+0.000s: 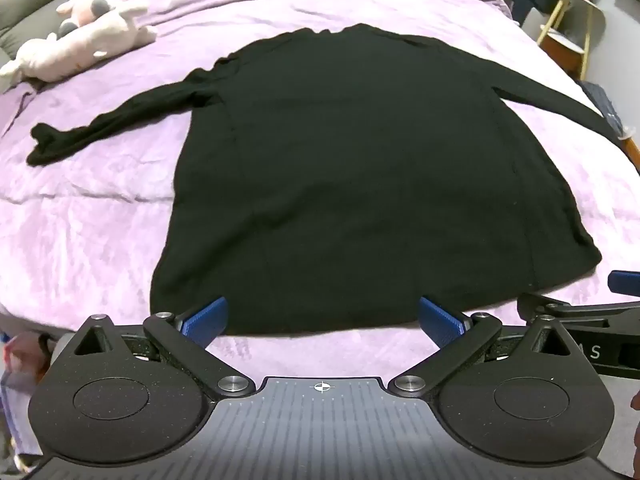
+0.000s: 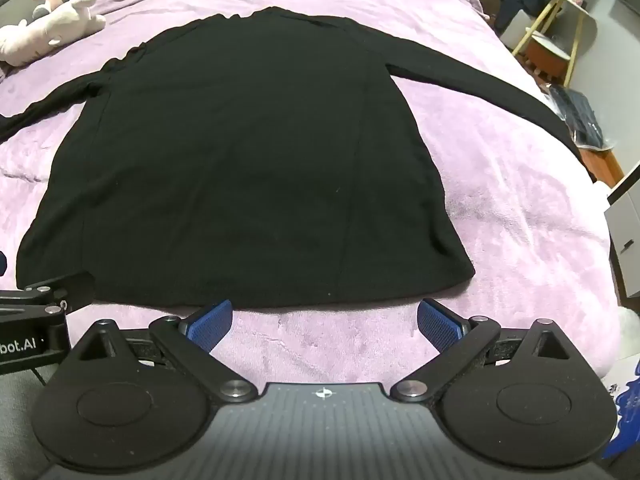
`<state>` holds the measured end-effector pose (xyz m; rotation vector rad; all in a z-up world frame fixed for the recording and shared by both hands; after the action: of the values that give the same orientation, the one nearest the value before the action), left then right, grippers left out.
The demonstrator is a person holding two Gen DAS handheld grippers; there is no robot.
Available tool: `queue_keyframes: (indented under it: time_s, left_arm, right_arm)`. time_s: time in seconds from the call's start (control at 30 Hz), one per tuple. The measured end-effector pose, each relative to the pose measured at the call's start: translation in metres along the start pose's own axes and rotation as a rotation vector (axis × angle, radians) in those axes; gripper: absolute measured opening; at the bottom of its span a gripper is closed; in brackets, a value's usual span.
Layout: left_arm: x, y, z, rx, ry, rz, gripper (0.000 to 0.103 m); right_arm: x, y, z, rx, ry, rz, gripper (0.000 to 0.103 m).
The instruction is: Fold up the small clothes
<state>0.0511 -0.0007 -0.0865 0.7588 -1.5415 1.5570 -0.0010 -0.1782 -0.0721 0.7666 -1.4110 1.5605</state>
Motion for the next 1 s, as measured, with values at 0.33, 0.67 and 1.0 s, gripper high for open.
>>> queue_keyframes:
  time_s: [0.33,0.67,1.0]
  left_arm:
    - [0.0003,-0.0011,0.0012,0.021,-0.013,0.014,0.103]
    - [-0.0016,-0.0028,-0.0009,0.011,-0.006,-0.001,0.103]
    - [-0.0036,-0.0003,-0.0024,0.013,-0.006,-0.005,0.103]
  right_arm:
    - [0.0,-0.0003,0.0012,-0.001,-0.002,0.0,0.099]
    - [0.003,0.0,-0.0035,0.0,-0.001,-0.003,0.099]
    - [0.0004,-0.0015,0.0001,-0.002,-0.003,-0.001,0.099]
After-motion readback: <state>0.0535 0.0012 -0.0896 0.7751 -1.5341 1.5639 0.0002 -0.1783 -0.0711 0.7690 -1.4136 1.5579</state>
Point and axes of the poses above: each gripper's, at about its wrist camera, not at the fingertips, and x roughly against the way its jaws point, z to its right, y to its underside, the point moved 10 cm from there along -x, roughly the way its jaws point, and after that the axes turned 7 degrees about y, right-handed, at the moved point
